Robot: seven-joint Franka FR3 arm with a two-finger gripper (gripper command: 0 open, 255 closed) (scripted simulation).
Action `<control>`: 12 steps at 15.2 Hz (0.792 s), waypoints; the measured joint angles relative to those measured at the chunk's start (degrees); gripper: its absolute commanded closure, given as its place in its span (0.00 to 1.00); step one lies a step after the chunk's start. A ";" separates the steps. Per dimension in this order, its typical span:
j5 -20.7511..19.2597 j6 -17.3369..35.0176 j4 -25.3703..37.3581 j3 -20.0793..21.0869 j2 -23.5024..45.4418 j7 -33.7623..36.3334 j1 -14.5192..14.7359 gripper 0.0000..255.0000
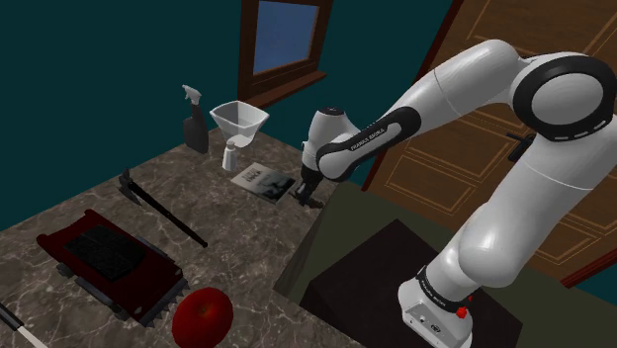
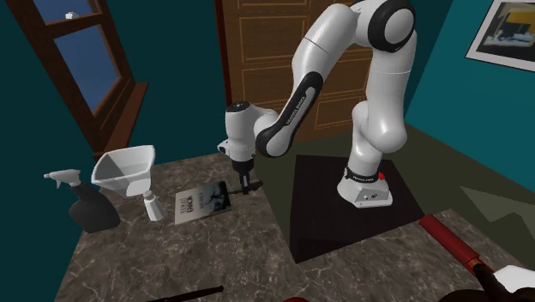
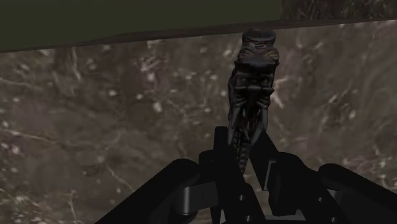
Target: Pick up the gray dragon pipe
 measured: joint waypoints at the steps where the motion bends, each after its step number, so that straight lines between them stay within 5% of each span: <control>1: 0.00 0.01 0.01 0.00 0.00 0.00 0.00 1.00; 12: 1.28 -6.59 1.37 0.25 -5.23 -0.70 0.08 1.00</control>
